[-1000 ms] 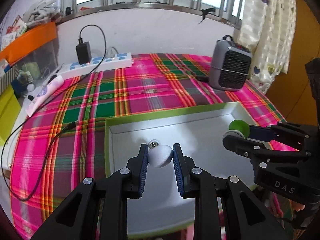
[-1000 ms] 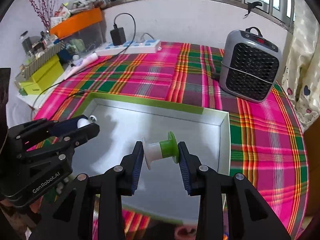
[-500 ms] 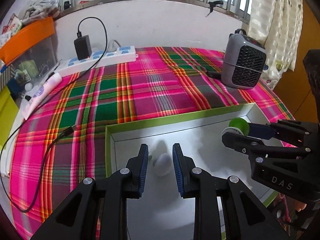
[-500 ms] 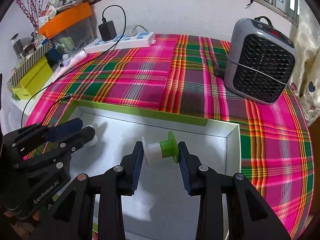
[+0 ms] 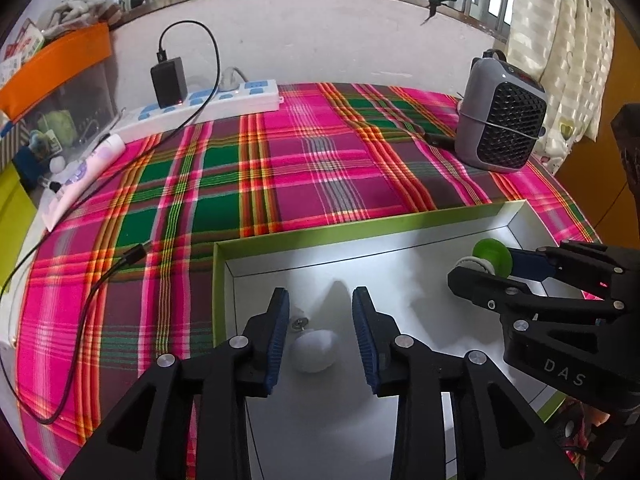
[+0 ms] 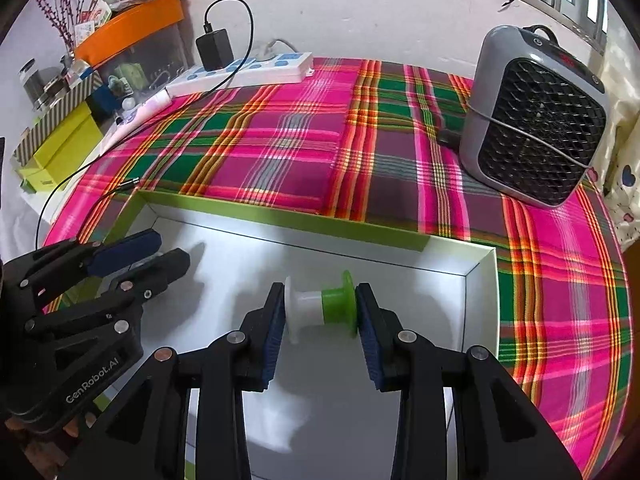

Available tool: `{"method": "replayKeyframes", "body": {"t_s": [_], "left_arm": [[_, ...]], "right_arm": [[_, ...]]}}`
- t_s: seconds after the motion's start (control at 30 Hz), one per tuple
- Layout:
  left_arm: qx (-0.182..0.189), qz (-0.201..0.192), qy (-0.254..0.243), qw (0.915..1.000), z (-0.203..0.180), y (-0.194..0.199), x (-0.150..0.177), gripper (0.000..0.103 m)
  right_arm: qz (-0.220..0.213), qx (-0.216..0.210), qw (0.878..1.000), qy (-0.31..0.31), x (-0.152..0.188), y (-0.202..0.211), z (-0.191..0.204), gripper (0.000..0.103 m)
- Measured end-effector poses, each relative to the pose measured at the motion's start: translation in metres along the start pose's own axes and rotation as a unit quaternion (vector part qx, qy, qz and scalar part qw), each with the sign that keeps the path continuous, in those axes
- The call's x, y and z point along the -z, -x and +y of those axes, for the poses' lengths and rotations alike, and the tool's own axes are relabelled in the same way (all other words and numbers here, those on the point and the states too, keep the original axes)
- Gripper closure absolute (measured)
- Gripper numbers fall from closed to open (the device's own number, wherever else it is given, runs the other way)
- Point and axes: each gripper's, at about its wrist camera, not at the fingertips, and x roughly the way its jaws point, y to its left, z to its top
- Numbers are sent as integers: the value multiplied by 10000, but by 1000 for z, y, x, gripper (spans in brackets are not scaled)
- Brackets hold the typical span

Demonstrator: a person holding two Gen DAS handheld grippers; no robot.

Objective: Organize objects
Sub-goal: 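Carry the white ball with left tool into the box while right tool carries the spool in, then open left tool to release the ball while right tool releases the spool in the box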

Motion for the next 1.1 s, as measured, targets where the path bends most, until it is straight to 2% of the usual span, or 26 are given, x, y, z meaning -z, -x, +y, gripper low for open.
{"method": "replayKeyframes", "body": {"t_s": [0.07, 0.2, 0.23, 0.57, 1.1], "left_arm": [[17, -1, -11, 10000, -1, 1, 0, 68], [42, -5, -11, 10000, -2, 1, 1, 66], [35, -13, -11, 10000, -2, 2, 1, 66], [-89, -104, -16, 9999, -2, 14, 6, 58], [-12, -250, 107, 9996, -4, 43, 22, 57]], "right_arm": [[1, 10, 10000, -47, 0, 0, -1, 66], [-9, -19, 9999, -99, 2, 1, -3, 51], [-10, -4, 9999, -111, 2, 1, -3, 50], [-36, 62, 9999, -142, 8, 7, -2, 50], [-248, 34, 9995, -204, 21, 30, 2, 49]]}}
